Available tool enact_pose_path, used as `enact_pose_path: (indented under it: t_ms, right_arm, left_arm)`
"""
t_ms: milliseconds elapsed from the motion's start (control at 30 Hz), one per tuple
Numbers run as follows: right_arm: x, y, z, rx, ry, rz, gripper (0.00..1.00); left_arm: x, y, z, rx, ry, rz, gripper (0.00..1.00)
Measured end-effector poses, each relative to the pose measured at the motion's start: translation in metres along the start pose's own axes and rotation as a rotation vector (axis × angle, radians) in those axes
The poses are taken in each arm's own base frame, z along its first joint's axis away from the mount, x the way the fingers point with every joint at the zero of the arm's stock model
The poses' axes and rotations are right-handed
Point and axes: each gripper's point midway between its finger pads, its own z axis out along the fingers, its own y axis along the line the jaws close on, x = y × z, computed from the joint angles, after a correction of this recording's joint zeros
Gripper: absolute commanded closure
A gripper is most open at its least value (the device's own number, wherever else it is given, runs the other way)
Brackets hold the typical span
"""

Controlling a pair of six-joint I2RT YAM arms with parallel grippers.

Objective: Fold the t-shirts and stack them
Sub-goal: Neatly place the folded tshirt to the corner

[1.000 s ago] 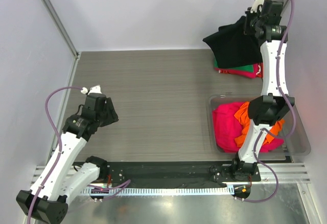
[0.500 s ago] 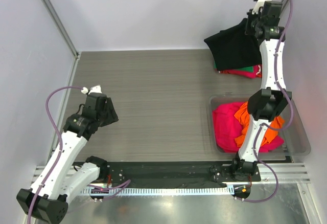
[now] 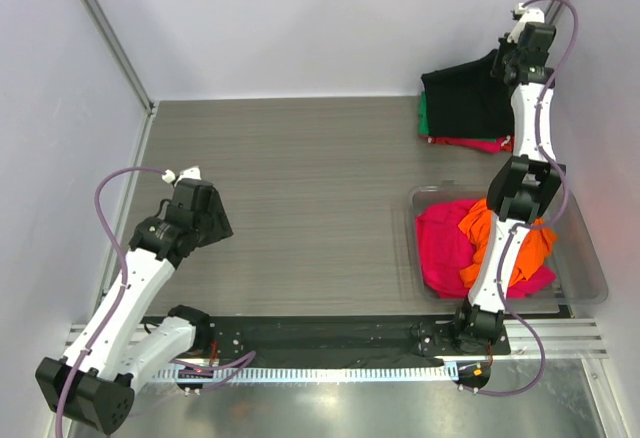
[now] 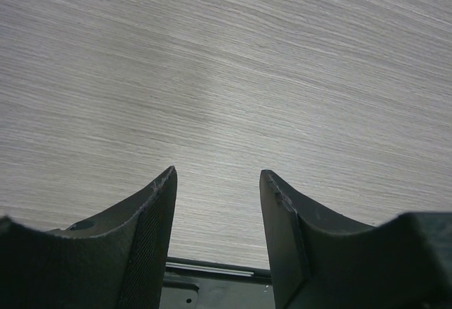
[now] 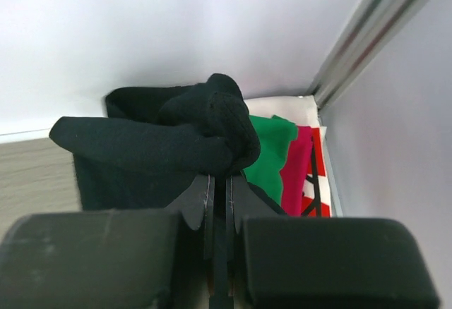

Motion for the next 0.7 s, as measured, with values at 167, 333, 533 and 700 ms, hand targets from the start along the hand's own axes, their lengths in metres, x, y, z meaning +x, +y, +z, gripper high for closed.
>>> enact_pose_path:
  t_ms: [167,333,533,700]
  right_arm:
    - [0.030,-0.026,0.035,0.084,0.002,0.023,0.48]
    - [0.039,-0.062,0.065,0.241,-0.076,0.015,0.00]
    - [0.023,-0.080,0.060,0.365,-0.160,0.084,0.00]
    - [-0.014,-0.057,0.014,0.346,-0.198,0.139,0.00]
  left_arm:
    - [0.001,0.002,0.002,-0.018,0.005,-0.004,0.48]
    - [0.002,0.003,0.004,-0.031,0.010,0.001,0.48]
    - [0.002,0.004,0.004,-0.040,0.008,0.004,0.48]
    - [0.001,0.004,0.001,-0.033,-0.005,0.001,0.43]
